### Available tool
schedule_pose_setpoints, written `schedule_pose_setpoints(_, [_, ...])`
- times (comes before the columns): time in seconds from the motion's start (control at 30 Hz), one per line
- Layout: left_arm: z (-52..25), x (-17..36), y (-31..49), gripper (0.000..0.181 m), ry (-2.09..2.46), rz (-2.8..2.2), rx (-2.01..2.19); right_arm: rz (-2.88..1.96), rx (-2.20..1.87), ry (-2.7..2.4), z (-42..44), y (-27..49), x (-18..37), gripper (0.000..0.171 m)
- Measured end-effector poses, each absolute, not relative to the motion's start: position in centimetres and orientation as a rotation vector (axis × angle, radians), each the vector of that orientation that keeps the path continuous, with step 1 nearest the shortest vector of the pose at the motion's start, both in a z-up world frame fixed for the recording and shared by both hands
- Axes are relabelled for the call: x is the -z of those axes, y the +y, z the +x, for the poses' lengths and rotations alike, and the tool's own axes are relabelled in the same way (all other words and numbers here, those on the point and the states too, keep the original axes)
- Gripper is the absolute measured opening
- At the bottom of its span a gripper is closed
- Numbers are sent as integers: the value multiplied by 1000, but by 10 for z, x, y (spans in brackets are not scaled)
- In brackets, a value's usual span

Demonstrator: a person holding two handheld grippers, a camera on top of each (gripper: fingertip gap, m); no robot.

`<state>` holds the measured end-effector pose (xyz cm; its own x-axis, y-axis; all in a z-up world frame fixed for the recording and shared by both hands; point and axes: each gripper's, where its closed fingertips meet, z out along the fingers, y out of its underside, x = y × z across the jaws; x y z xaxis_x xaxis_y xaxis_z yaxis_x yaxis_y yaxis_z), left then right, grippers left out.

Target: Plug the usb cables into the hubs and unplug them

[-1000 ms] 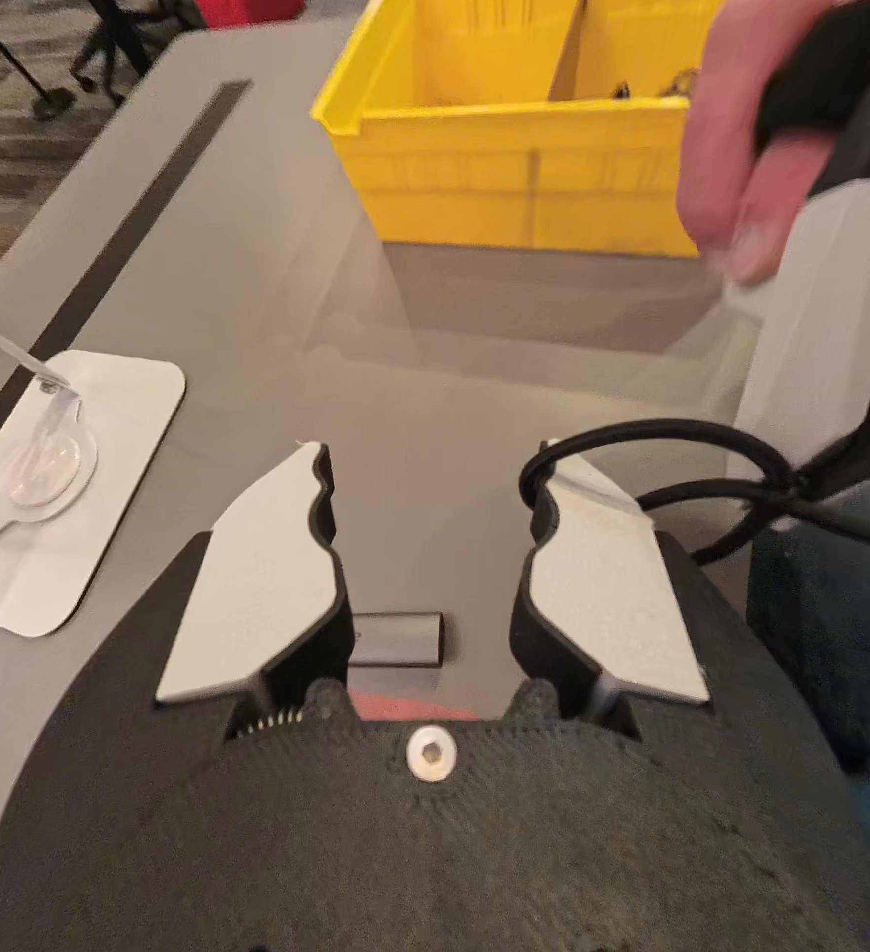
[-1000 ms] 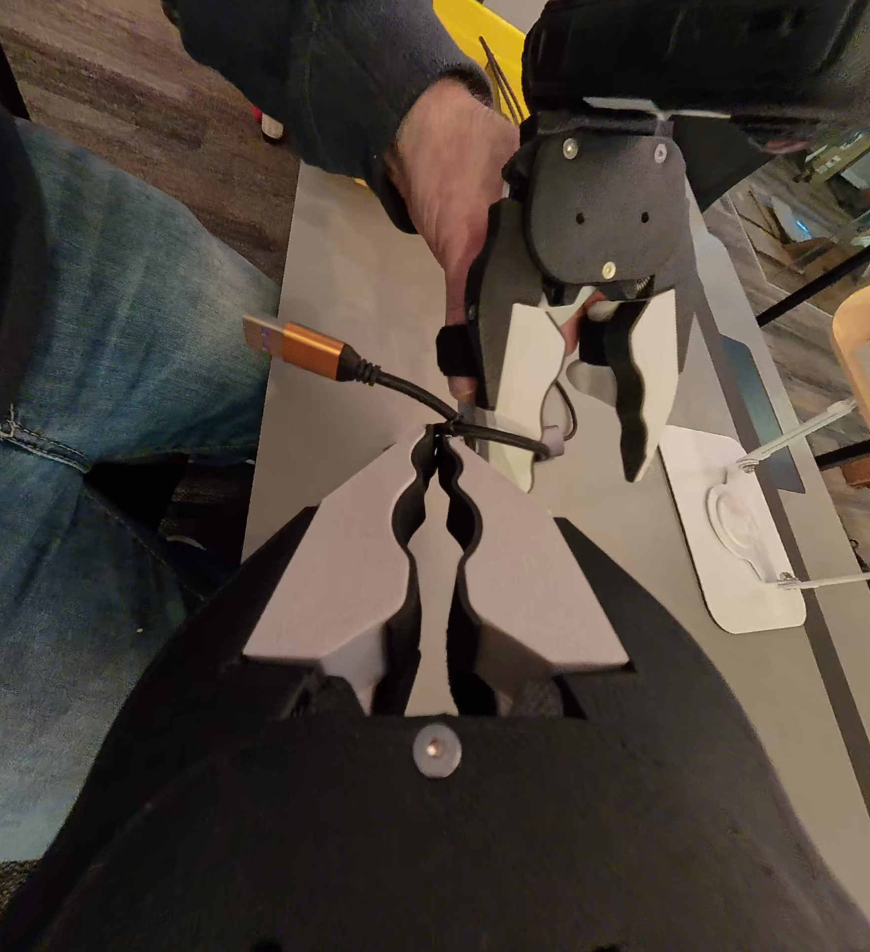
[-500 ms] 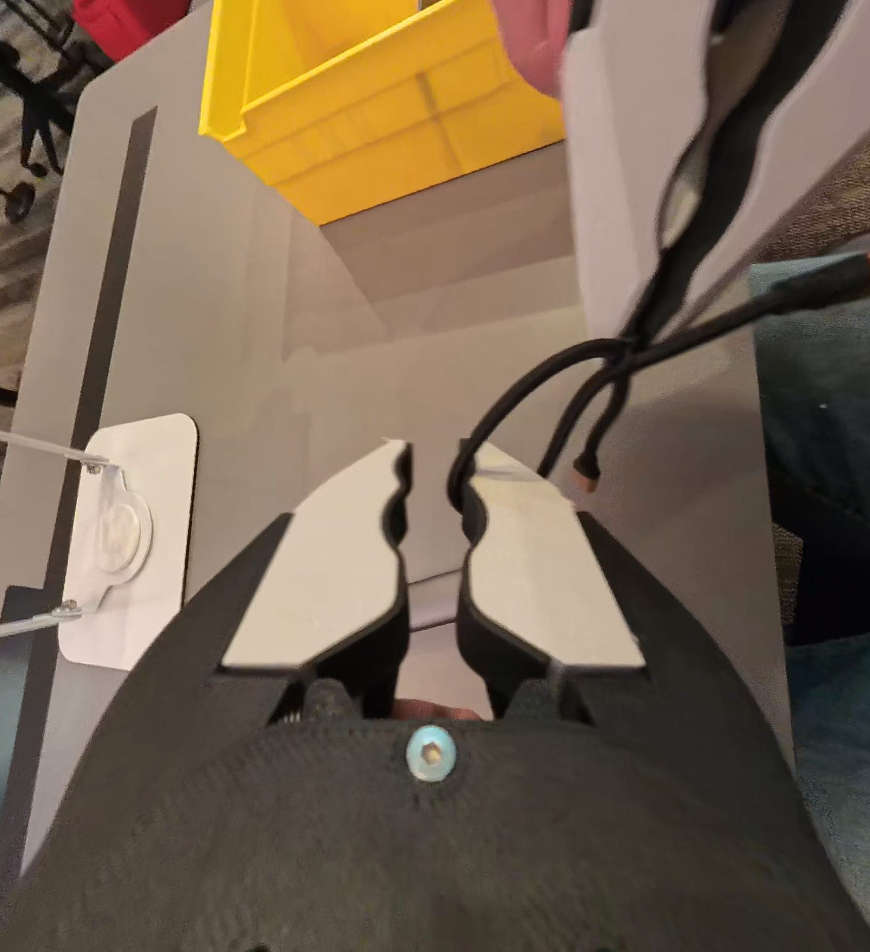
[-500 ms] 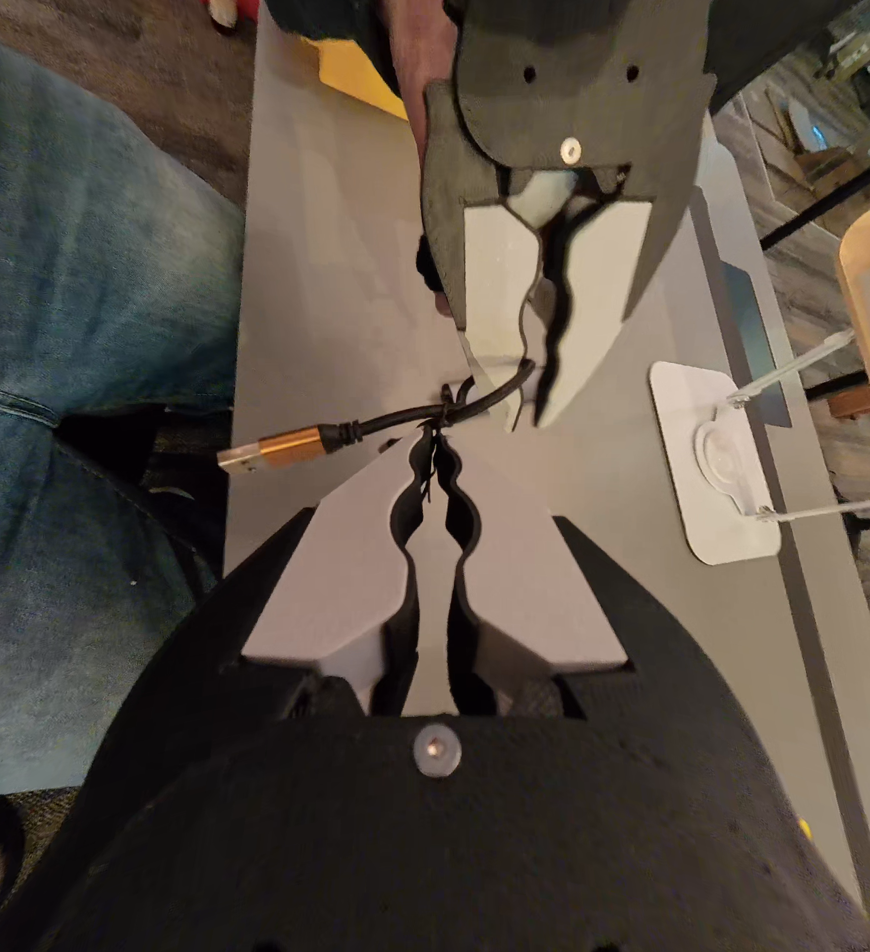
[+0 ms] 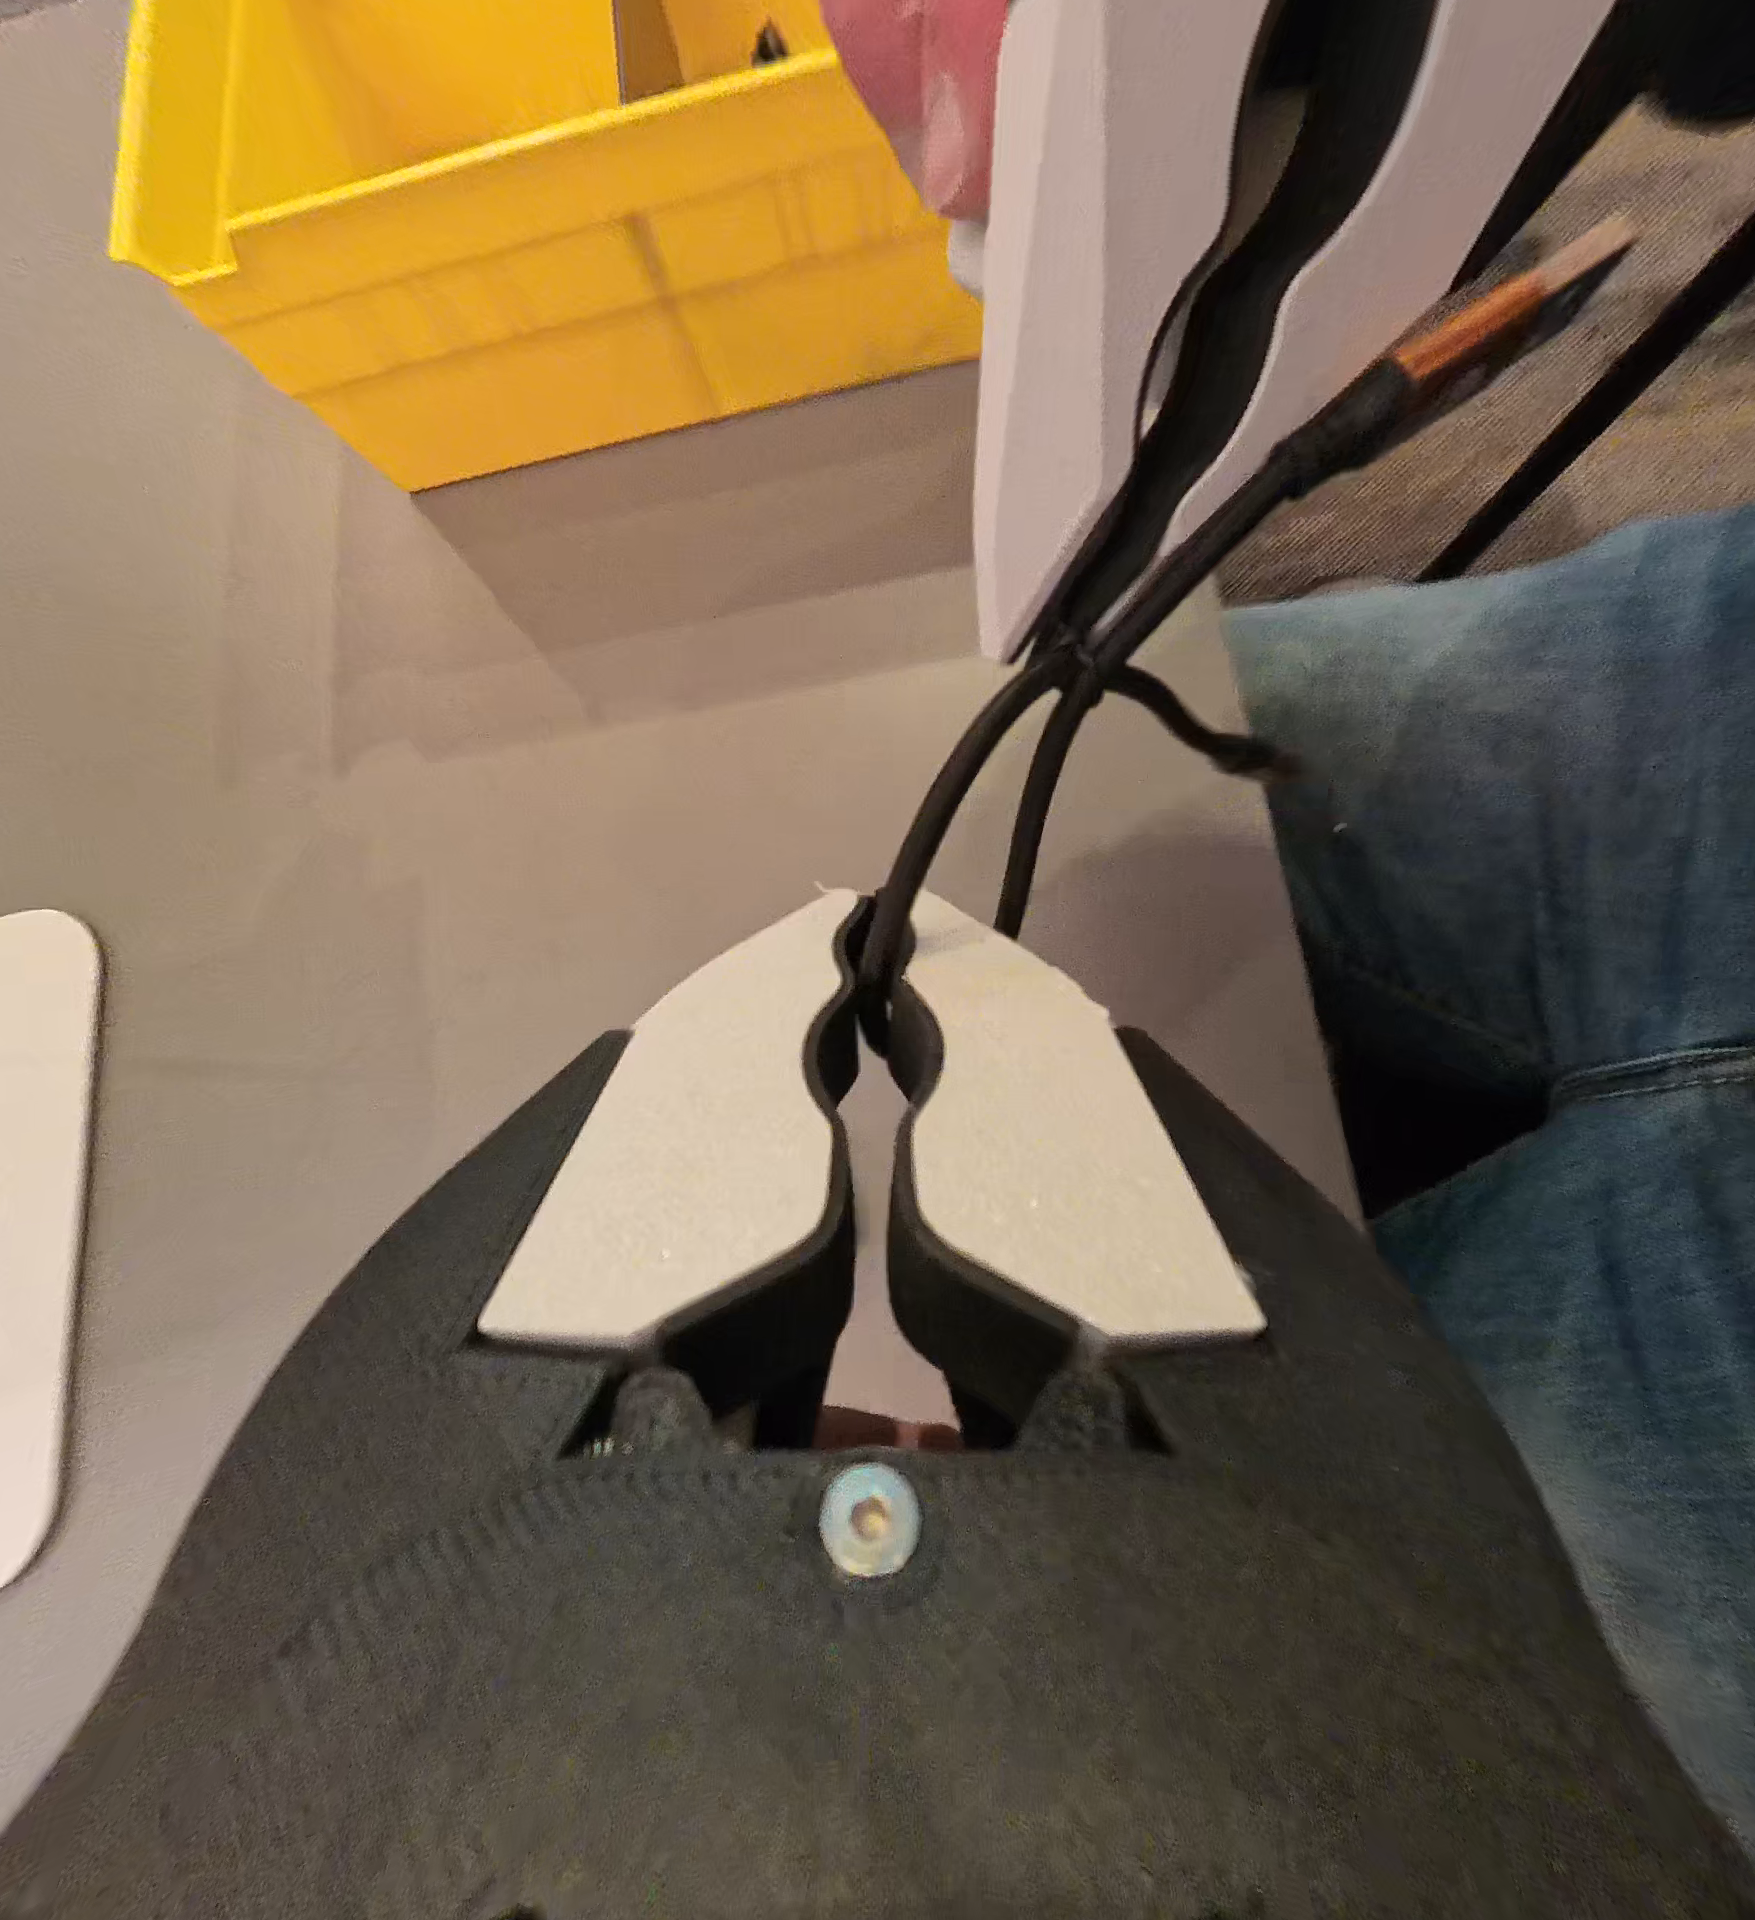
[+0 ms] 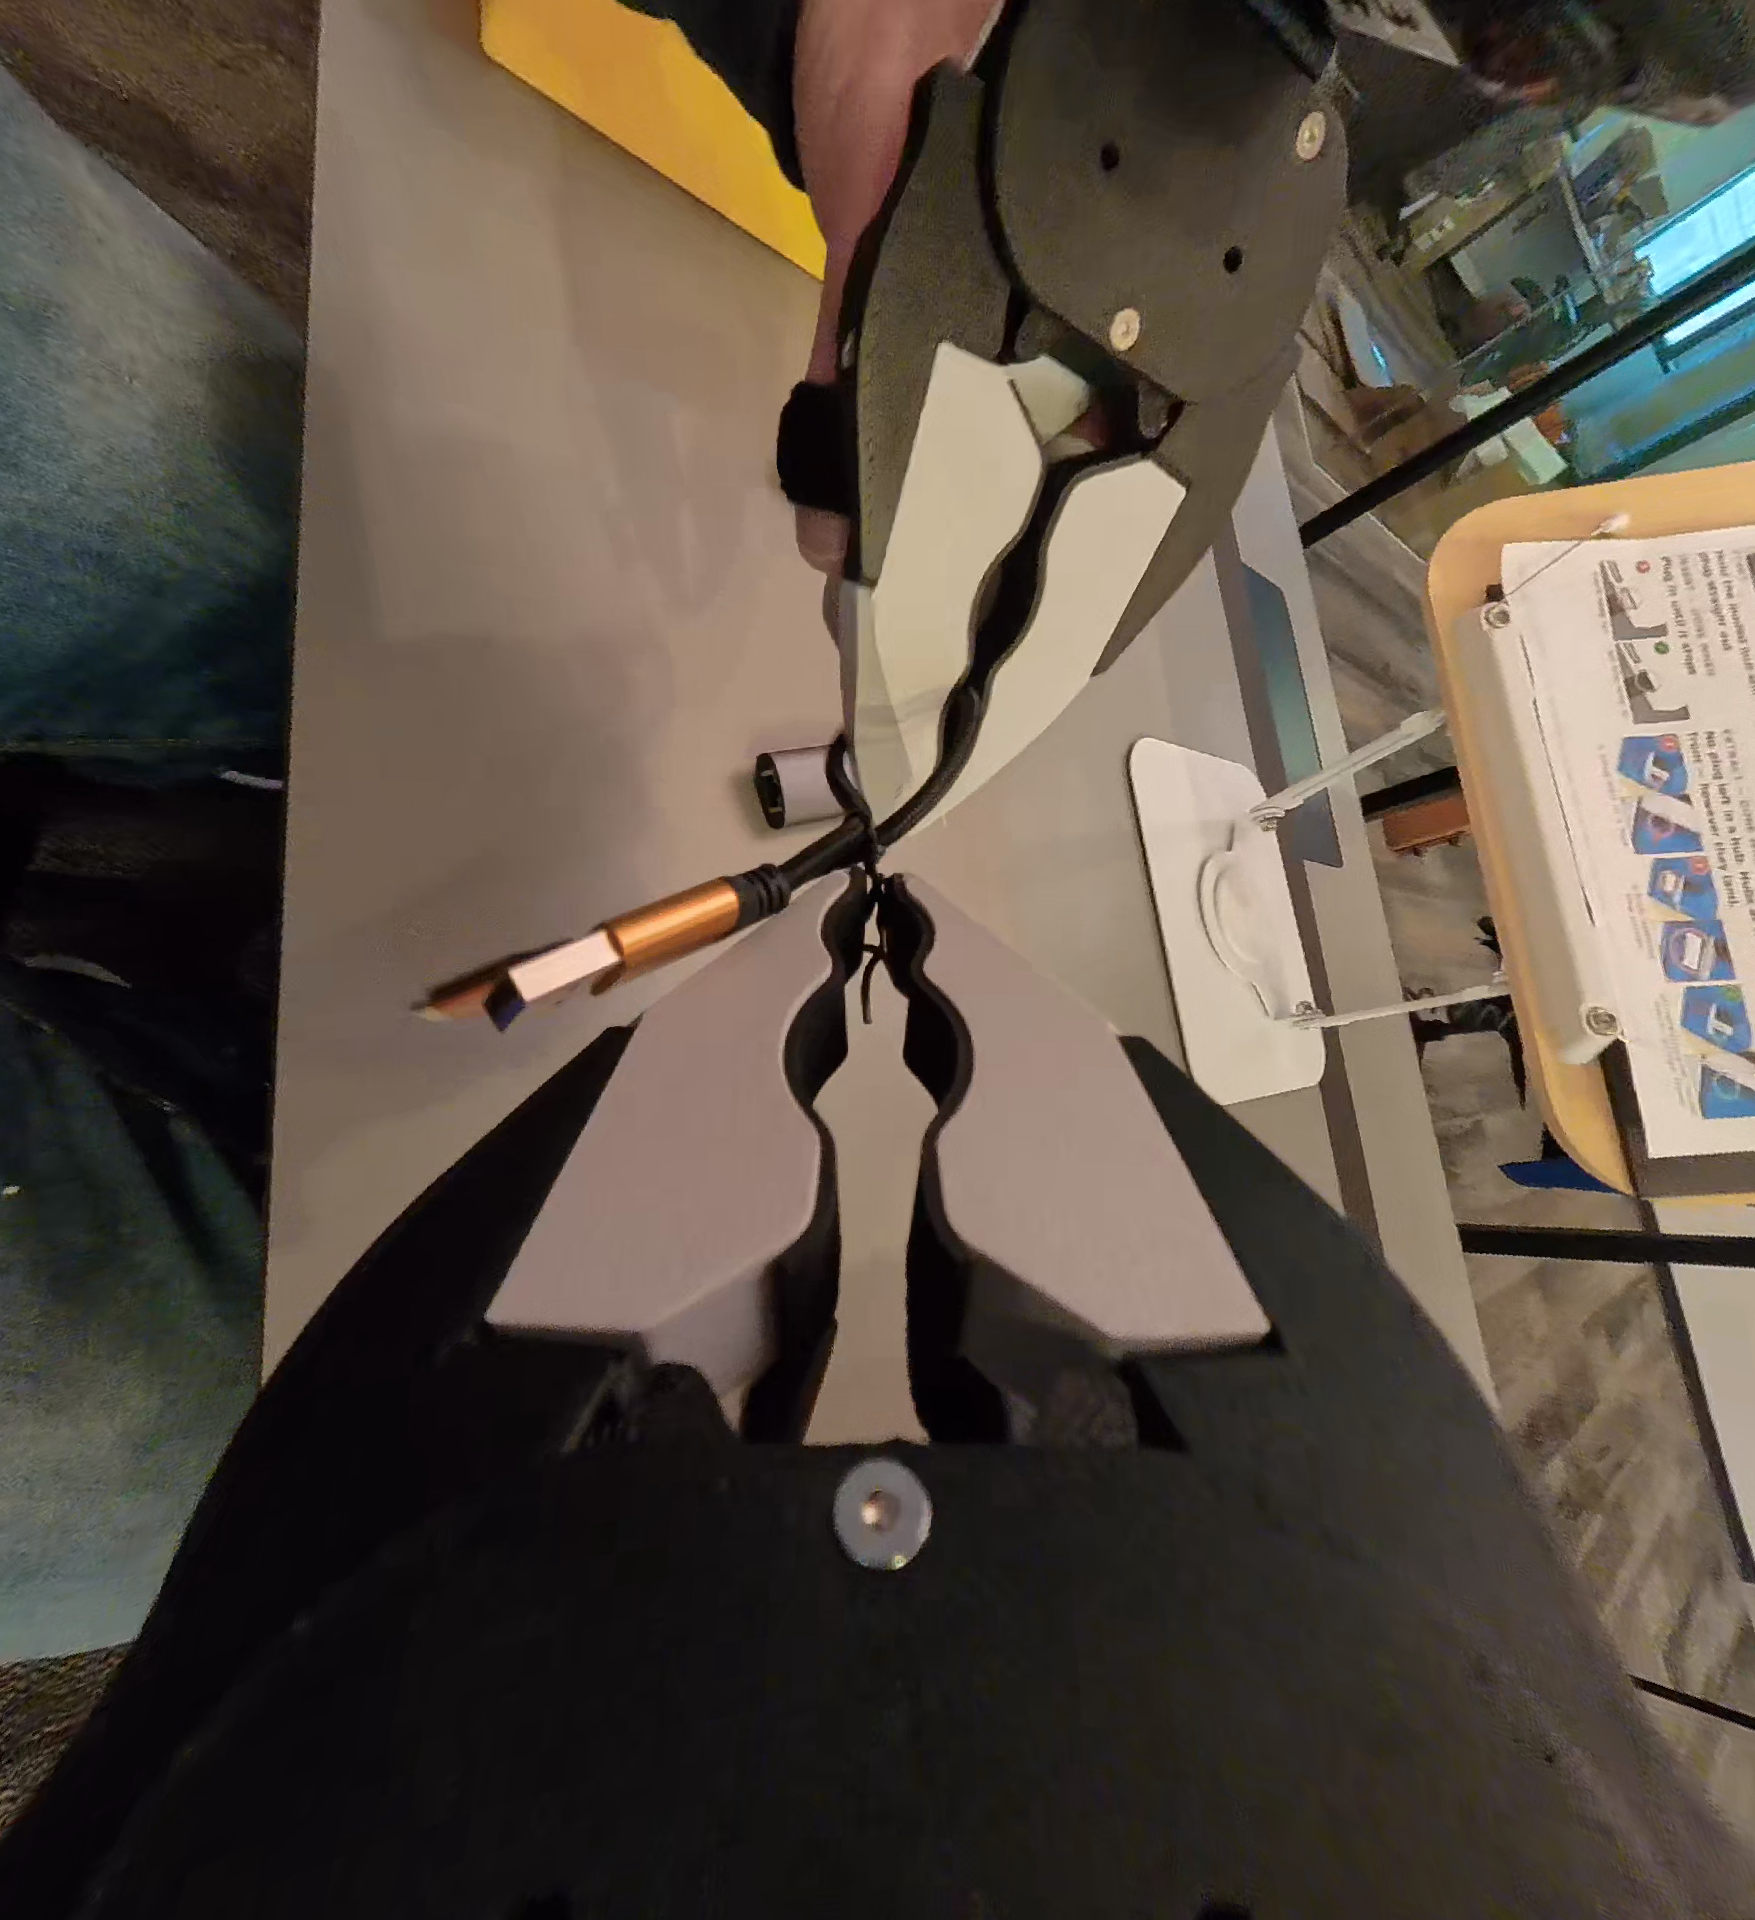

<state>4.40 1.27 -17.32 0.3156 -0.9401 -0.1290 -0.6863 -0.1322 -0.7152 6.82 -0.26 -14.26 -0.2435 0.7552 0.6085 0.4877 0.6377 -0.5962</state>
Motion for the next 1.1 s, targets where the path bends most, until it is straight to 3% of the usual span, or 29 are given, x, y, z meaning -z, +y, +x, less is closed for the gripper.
schedule_pose_setpoints(0.03, [45,171,12,0,1424,-1889,510,-988,-367,-1906,69,-3,143,1])
schedule_pose_setpoints(0.1, [45,166,12,0,1378,-1889,594,-999,-424,-1896,70,-6,140,1])
schedule_pose_setpoints(0.27, [40,159,20,0,1347,-1859,552,-1123,-430,-1921,84,5,149,44])
schedule_pose_setpoints(0.37, [36,155,25,0,1401,-1814,419,-1280,-521,-1907,99,16,151,54])
schedule_pose_setpoints(0.53, [43,140,20,0,1579,-1679,261,-1317,-820,-1822,81,11,144,56])
schedule_pose_setpoints(0.67, [55,131,7,0,1731,-1589,272,-1229,-839,-1805,56,13,148,58])
schedule_pose_setpoints(0.8, [66,124,-3,0,1855,-1498,283,-1170,-1153,-1916,42,-20,152,41])
schedule_pose_setpoints(0.9, [73,114,-2,0,1859,-1449,281,-1171,-1354,-1943,37,-37,153,38])
schedule_pose_setpoints(0.97, [76,108,-3,0,1858,-1426,294,-1169,-1382,-1916,33,-37,156,21])
schedule_pose_setpoints(1.1, [79,102,-2,0,1864,-1385,298,-1129,-1470,-1873,34,-40,151,3])
